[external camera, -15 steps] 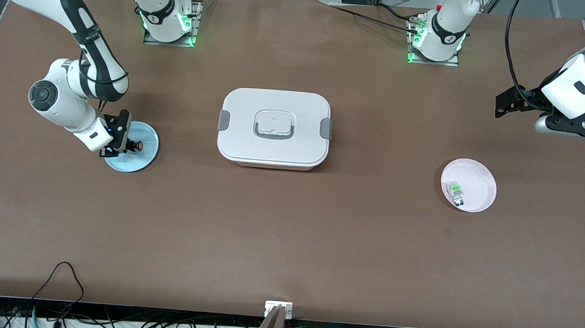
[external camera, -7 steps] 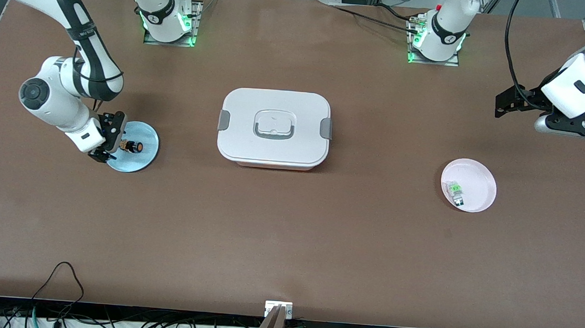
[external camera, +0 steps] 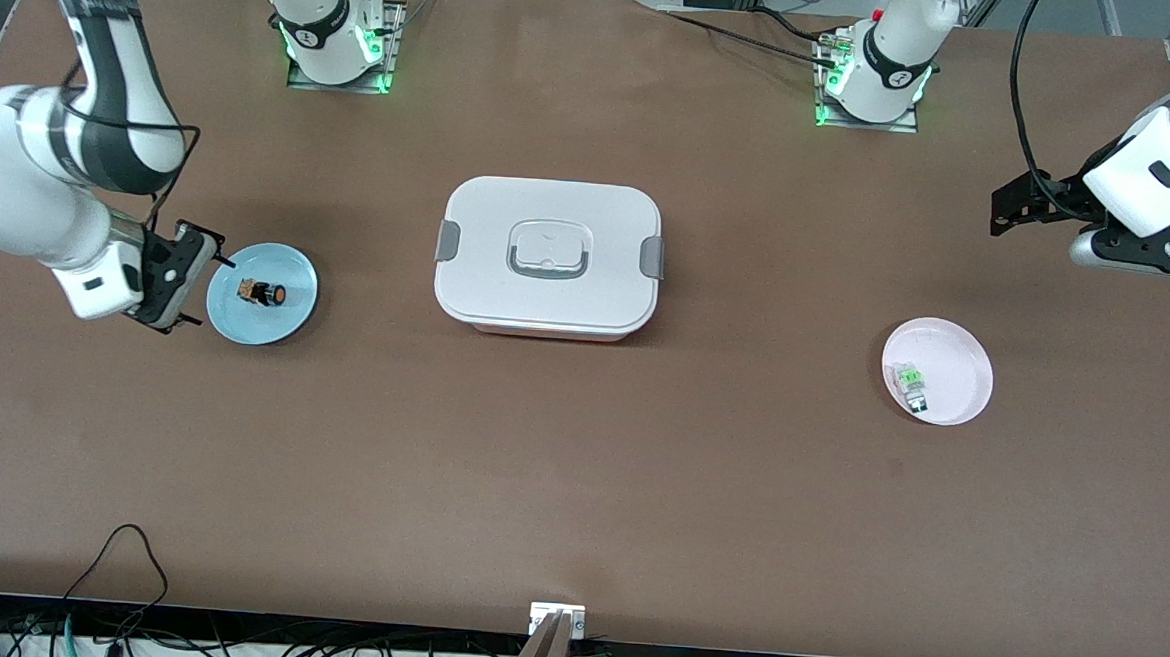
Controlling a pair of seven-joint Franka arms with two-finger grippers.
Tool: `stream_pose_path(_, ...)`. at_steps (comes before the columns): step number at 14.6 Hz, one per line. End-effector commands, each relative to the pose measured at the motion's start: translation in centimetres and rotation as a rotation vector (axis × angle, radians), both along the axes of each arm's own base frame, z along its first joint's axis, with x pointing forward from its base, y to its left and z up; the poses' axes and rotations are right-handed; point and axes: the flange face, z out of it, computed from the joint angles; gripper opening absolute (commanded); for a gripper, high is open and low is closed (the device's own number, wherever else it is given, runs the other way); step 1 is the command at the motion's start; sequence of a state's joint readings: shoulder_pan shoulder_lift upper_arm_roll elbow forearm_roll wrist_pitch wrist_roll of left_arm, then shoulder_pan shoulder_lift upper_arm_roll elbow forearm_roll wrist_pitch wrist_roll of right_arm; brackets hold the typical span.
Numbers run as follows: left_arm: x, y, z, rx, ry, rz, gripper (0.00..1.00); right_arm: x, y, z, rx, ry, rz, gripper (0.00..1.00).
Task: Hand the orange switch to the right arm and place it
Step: 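Open the right gripper and release the switch on the plate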
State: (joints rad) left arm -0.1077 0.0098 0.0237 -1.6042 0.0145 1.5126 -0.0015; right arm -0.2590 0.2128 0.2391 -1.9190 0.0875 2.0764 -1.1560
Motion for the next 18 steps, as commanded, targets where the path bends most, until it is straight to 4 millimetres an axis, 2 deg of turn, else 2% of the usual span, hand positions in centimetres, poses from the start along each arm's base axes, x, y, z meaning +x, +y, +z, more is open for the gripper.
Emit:
stream_pose_path(1, 0.4, -0.1, 0.5, -0.011, 0.007, 0.006, 1.0, 1.7, 1.9, 4.2, 0.017, 0.013, -0.202, 1.0)
stream_pose_path(4, 0.4, -0.1, 0.4, -0.013, 0.009, 0.005, 1.0, 2.1, 3.4, 7.3, 0.018, -0.016, -0.356, 1.0)
stream_pose_path(6, 0.5, -0.3, 0.3, -0.014, 0.01, 0.002, 1.0, 2.2, 5.8, 9.2, 0.013, -0.003, -0.462, 1.0)
stream_pose_path(7, 0.5, -0.2, 0.3, -0.016, 0.01, 0.003, 1.0, 2.0, 7.6, 10.5, 0.0, -0.01, -0.539, 1.0)
stream_pose_path(10, 0.5, -0.2, 0.3, -0.014, 0.01, 0.003, 1.0, 0.8, 9.5, 13.0, -0.046, 0.017, -0.87, 1.0)
stream_pose_path(13, 0.4, -0.2, 0.4, -0.015, 0.009, 0.003, 1.0, -0.3, 9.3, 14.5, -0.088, 0.046, -1.036, 1.0)
stream_pose_path(15, 0.5, -0.3, 0.3, -0.013, 0.01, 0.0, 1.0, -1.3, 8.6, 15.2, -0.169, 0.039, -1.042, 1.0)
stream_pose_path(18, 0.4, -0.3, 0.4, -0.014, 0.009, 0.002, 1.0, -1.7, 7.2, 15.4, -0.249, 0.035, -1.044, 1.0)
